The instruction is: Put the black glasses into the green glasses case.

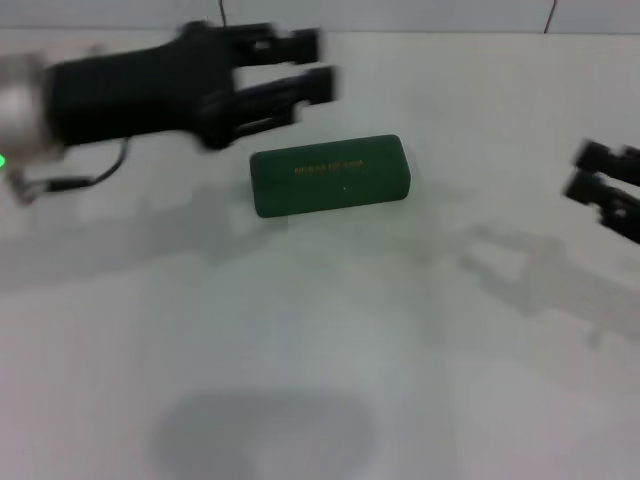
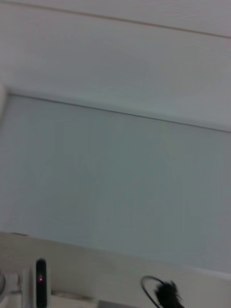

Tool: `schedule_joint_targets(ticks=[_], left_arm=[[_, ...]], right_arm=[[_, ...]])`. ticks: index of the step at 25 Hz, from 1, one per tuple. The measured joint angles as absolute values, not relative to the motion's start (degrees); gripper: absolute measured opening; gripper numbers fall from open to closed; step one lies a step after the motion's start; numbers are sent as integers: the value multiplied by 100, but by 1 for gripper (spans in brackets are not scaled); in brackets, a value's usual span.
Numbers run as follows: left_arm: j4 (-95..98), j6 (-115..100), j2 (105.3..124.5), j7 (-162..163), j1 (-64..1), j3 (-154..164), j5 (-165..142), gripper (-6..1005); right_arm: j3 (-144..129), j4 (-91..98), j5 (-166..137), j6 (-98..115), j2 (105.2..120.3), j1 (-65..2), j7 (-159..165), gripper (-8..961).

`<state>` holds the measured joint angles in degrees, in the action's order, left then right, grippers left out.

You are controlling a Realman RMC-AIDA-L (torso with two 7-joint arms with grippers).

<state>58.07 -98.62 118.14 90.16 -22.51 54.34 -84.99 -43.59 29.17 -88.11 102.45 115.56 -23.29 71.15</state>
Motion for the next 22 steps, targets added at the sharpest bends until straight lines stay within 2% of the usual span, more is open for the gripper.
schedule_joint_targets(ticks=[3, 7, 10, 13, 15, 22], left_arm=[[5028, -10249, 11731, 7922, -2118, 5217, -8438, 454], [3889, -10383, 11463, 7001, -2125, 5177, -8610, 470], [3601, -10471, 11336, 6963, -2151, 5194, -8847, 482], [3597, -10541, 11339, 6958, -2162, 5190, -9103, 486], [3580, -10556, 11346, 6940, -2150, 5188, -9158, 486], [3626, -10736, 11368, 6826, -2050, 5177, -9373, 486]], right_arm=[[-4794, 2900, -8839, 10270, 11545, -2755, 7486, 341], [-5417, 2925, -8833, 10114, 11581, -3262, 7744, 417], [-5850, 2844, -8817, 9789, 11614, -3667, 7909, 531], [-6233, 2823, -8813, 9547, 11619, -3856, 8030, 646], [-6425, 2819, -8763, 9501, 11619, -3914, 8042, 807], [-6857, 2812, -8351, 9472, 11619, -3786, 7996, 808]])
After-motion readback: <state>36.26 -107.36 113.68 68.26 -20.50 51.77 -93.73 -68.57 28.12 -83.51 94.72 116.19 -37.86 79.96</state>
